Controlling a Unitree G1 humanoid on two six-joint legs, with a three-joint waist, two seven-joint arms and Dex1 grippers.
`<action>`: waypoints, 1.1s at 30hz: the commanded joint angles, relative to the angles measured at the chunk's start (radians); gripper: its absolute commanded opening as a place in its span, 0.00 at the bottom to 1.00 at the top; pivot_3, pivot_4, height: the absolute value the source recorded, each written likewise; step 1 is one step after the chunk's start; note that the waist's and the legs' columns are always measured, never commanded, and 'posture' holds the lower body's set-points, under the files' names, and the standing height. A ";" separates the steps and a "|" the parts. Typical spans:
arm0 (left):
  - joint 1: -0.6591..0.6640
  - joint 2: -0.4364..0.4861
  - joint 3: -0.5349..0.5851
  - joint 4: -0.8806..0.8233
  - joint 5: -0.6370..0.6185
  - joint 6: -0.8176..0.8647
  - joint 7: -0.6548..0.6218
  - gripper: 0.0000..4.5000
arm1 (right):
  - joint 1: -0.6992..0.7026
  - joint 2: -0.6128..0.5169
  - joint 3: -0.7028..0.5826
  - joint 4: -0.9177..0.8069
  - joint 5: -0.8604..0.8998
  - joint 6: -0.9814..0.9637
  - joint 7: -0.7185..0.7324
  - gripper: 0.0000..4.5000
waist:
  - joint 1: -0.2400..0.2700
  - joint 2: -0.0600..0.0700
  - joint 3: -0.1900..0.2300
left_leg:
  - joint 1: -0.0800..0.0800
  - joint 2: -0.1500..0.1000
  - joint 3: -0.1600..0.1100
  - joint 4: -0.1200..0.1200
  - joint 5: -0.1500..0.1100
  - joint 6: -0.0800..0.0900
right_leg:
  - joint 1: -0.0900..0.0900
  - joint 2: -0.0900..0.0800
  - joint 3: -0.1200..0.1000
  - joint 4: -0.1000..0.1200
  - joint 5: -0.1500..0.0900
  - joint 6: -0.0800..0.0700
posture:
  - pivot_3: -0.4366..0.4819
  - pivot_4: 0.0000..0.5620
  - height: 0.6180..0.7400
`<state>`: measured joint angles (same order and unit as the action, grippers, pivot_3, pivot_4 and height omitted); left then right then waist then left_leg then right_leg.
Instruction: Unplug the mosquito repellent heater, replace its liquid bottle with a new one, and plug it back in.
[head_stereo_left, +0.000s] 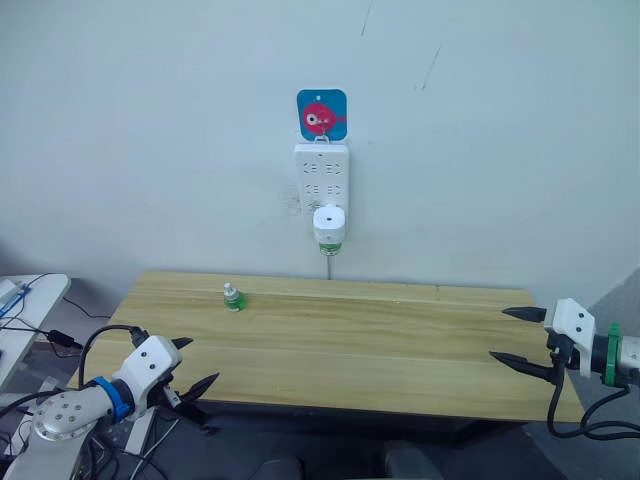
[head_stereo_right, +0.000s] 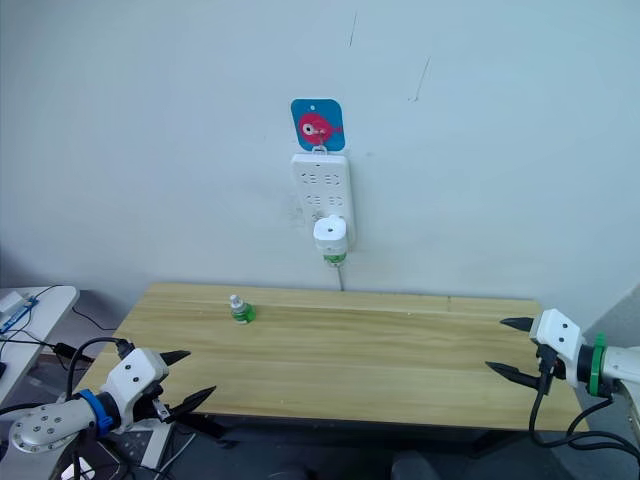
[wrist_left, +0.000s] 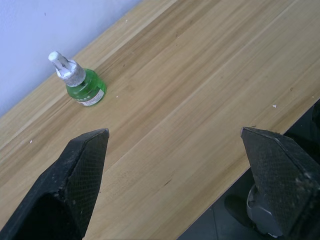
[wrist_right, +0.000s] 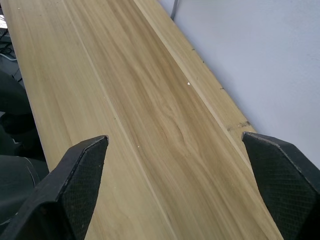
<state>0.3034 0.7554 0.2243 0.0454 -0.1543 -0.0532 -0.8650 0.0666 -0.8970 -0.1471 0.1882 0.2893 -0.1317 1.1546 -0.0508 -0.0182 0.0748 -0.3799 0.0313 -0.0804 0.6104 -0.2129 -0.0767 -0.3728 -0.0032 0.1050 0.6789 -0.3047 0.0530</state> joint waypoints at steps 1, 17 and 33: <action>-0.008 0.010 -0.005 0.002 0.002 -0.018 -0.011 1.00 | 0.010 -0.016 -0.038 -0.056 0.010 0.010 -0.007 1.00 | 0.000 0.000 0.000 | 0.000 0.000 0.000 0.000 0.000 0.000 | 0.000 0.000 0.000 0.000 0.000 0.000 | 0.49 0.07 1.00; -0.018 0.026 -0.005 0.049 -0.012 -0.069 -0.065 1.00 | 0.043 -0.017 -0.067 -0.130 0.017 0.069 -0.020 1.00 | -0.001 0.000 0.000 | 0.000 0.000 0.000 0.000 0.000 0.000 | 0.000 0.000 0.000 0.000 0.000 0.000 | 0.48 0.07 1.00; -0.037 0.029 0.014 0.058 -0.048 -0.101 -0.084 1.00 | 0.071 -0.018 -0.074 -0.132 0.012 0.055 -0.019 1.00 | -0.004 0.000 0.000 | 0.000 0.000 0.000 0.000 0.000 0.000 | 0.000 0.000 0.000 0.000 0.000 0.000 | 0.47 0.09 1.00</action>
<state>0.2728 0.7628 0.2044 0.1178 -0.1905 -0.1418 -0.9499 0.1391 -0.8996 -0.1793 0.0828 0.2956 -0.0592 1.1345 -0.0549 -0.0183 0.0749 -0.3797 0.0314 -0.0804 0.6104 -0.2130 -0.0764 -0.3727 -0.0031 0.1048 0.6789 -0.3049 0.0528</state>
